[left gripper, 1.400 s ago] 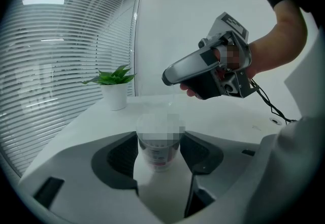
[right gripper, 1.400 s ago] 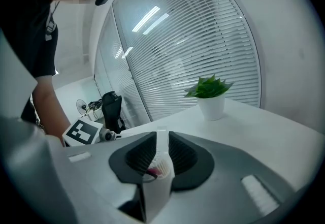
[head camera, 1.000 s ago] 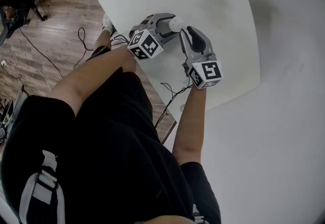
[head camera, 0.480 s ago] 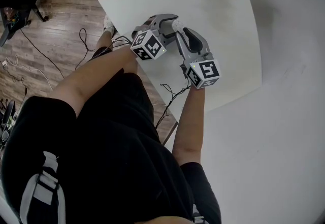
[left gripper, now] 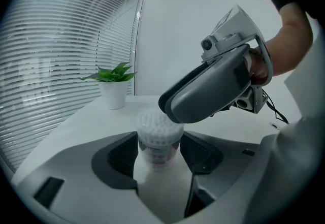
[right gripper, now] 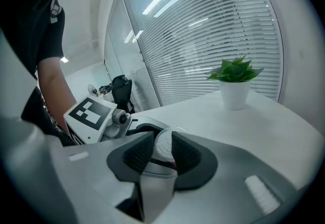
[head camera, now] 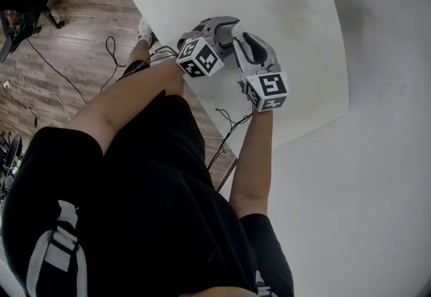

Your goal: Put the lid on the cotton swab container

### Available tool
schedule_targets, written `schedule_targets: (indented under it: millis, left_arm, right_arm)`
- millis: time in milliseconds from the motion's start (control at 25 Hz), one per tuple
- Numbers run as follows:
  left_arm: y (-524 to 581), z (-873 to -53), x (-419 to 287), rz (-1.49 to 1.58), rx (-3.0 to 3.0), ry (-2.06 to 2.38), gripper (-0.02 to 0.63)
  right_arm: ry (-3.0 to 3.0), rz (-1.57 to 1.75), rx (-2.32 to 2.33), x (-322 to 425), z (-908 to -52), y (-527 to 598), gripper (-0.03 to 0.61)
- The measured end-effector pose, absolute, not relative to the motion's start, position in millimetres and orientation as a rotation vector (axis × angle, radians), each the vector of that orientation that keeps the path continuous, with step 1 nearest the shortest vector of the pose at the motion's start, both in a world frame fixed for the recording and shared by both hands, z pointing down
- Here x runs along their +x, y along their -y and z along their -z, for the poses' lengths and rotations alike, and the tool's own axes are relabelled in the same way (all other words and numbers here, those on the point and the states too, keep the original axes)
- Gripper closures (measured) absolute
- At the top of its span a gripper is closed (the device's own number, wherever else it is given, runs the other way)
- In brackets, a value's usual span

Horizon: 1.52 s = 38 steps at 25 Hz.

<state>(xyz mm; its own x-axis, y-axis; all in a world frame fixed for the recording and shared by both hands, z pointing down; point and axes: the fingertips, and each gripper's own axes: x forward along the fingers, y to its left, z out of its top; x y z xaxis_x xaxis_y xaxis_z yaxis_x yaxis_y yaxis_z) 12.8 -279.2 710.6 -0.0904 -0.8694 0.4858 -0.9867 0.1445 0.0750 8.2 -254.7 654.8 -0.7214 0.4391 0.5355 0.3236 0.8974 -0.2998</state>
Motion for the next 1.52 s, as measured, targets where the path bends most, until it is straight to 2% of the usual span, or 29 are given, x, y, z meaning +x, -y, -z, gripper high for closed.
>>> schedule_targets:
  millis: [560,680,920,1200,1520]
  left_arm:
    - [279,-711,14,-0.342,1.799,1.961,0.353]
    - [275,-708,17,-0.330,1.824,1.906,0.324]
    - [239,-692,11,-0.346,1.815,1.867,0.318]
    - [189,-635,-20,-0.370,1.852,1.873,0.318]
    - [183,-560,-43,-0.309,2.029,1.835,0.319]
  right_arm:
    - [2.416,-0.022,-0.461,3,-658,250,0.476]
    - [2.404,-0.020,-0.429,3,-658,250,0.476]
    - [2.409,0.001,-0.386,5,-658,248,0.476]
    - [2.562,-0.080,-0.252,-5,-613,245,0.476]
    - [2.710,-0.169,-0.064,4,-554,245,0.477]
